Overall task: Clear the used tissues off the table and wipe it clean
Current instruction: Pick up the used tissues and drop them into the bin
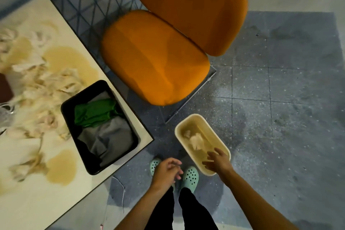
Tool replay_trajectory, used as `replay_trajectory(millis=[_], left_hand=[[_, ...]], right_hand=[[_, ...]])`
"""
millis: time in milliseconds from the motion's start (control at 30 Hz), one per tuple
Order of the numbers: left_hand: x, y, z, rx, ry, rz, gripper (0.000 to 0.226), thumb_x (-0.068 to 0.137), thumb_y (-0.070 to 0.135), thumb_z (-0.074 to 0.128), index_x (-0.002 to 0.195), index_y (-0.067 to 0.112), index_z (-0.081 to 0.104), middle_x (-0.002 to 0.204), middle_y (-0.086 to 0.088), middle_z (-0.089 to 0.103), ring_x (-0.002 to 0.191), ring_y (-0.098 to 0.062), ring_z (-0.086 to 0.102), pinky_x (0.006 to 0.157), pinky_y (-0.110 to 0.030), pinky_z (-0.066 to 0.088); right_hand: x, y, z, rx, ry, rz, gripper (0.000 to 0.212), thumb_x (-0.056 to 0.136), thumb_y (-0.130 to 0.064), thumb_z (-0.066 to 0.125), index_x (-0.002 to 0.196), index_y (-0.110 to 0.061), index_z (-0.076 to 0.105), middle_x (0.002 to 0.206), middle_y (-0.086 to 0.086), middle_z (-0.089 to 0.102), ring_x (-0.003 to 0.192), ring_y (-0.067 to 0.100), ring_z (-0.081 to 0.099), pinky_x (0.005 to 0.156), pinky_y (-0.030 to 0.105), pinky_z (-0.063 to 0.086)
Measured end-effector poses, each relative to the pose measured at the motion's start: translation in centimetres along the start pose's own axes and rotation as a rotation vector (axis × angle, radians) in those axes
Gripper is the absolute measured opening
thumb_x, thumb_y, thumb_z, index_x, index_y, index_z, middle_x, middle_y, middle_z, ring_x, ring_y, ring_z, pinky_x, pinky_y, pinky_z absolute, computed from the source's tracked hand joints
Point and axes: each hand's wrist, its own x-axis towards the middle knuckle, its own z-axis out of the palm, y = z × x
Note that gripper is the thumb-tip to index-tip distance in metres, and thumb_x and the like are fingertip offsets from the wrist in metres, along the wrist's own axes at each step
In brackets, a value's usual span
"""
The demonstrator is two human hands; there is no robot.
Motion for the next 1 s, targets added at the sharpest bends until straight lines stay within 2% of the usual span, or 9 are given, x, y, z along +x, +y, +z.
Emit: replay_trajectory(millis=[133, 300, 400, 567, 700, 800, 933, 1000], left_hand=[[-2.6, 0.7, -0.2, -0.014, 0.043, 0.061, 0.018, 0.092, -0.003, 0.050, 0.095, 0.006, 0.065, 0.073, -0.007, 0.069, 0.052, -0.012, 0.058, 0.047, -0.019, 0.041], [-6.9, 2.1, -0.9, -0.086, 0.092, 0.184, 0.020, 0.092, -0.008, 0.046, 0.095, 0.001, 0.063, 0.068, -0.008, 0.065, 0.054, -0.016, 0.057, 0.049, -0.016, 0.045], [-9.1, 1.4, -2.3, -0.090, 0.155, 0.277, 0.022, 0.090, -0.008, 0.047, 0.092, 0.003, 0.067, 0.065, -0.007, 0.063, 0.052, -0.015, 0.057, 0.048, -0.015, 0.042], [-12.4, -1.0, -6.0, -0.175, 0.289, 0.344, 0.031, 0.093, -0.007, 0.047, 0.084, 0.014, 0.067, 0.058, -0.004, 0.057, 0.042, -0.009, 0.050, 0.044, -0.016, 0.038], [-14.9, -2.9, -10.0, -0.292, 0.420, 0.348, 0.023, 0.095, -0.001, 0.050, 0.086, 0.010, 0.068, 0.055, -0.001, 0.053, 0.045, -0.013, 0.046, 0.047, -0.021, 0.038], [-16.4, -4.3, -12.5, -0.348, 0.500, 0.332, 0.027, 0.094, -0.003, 0.050, 0.082, 0.014, 0.067, 0.054, -0.001, 0.052, 0.043, -0.010, 0.044, 0.047, -0.021, 0.037], [-18.6, -7.1, -15.4, -0.444, 0.608, 0.301, 0.032, 0.091, -0.007, 0.049, 0.080, 0.017, 0.067, 0.054, -0.002, 0.054, 0.043, -0.006, 0.047, 0.048, -0.021, 0.039], [-19.7, -8.7, -17.0, -0.491, 0.659, 0.299, 0.030, 0.092, -0.005, 0.050, 0.080, 0.016, 0.068, 0.053, -0.001, 0.055, 0.046, -0.009, 0.049, 0.051, -0.023, 0.041]], right_hand=[[-4.0, -0.5, 0.9, -0.156, -0.080, -0.073, 0.027, 0.097, -0.012, 0.052, 0.122, 0.000, 0.057, 0.095, 0.020, 0.067, 0.081, 0.036, 0.067, 0.078, 0.044, 0.056], [-11.7, -1.0, 2.7, -0.349, -0.183, -0.310, 0.022, 0.096, -0.005, 0.048, 0.104, 0.010, 0.062, 0.088, 0.027, 0.066, 0.068, 0.028, 0.063, 0.054, 0.023, 0.049], [-15.3, -1.2, 3.9, -0.452, -0.253, -0.468, 0.018, 0.094, 0.000, 0.049, 0.094, 0.010, 0.063, 0.078, 0.023, 0.065, 0.060, 0.021, 0.060, 0.049, 0.016, 0.047], [-19.4, -0.5, 6.7, -0.580, -0.355, -0.643, 0.016, 0.090, 0.005, 0.050, 0.084, 0.007, 0.065, 0.069, 0.014, 0.066, 0.053, 0.006, 0.059, 0.053, 0.013, 0.045], [-22.0, -0.3, 9.9, -0.663, -0.490, -0.672, 0.018, 0.091, 0.001, 0.054, 0.078, -0.002, 0.065, 0.067, 0.012, 0.066, 0.054, 0.012, 0.060, 0.054, 0.019, 0.048], [-23.1, 0.1, 12.7, -0.746, -0.559, -0.705, 0.024, 0.091, 0.000, 0.055, 0.073, -0.011, 0.066, 0.067, 0.012, 0.067, 0.055, 0.016, 0.061, 0.053, 0.020, 0.045], [-25.3, 1.1, 16.9, -0.816, -0.664, -0.750, 0.018, 0.093, -0.001, 0.054, 0.079, -0.001, 0.064, 0.070, 0.018, 0.067, 0.056, 0.018, 0.060, 0.052, 0.018, 0.046], [-26.3, 1.9, 19.4, -0.844, -0.714, -0.764, 0.017, 0.093, 0.001, 0.054, 0.078, 0.002, 0.064, 0.068, 0.016, 0.066, 0.056, 0.020, 0.060, 0.054, 0.021, 0.049]])
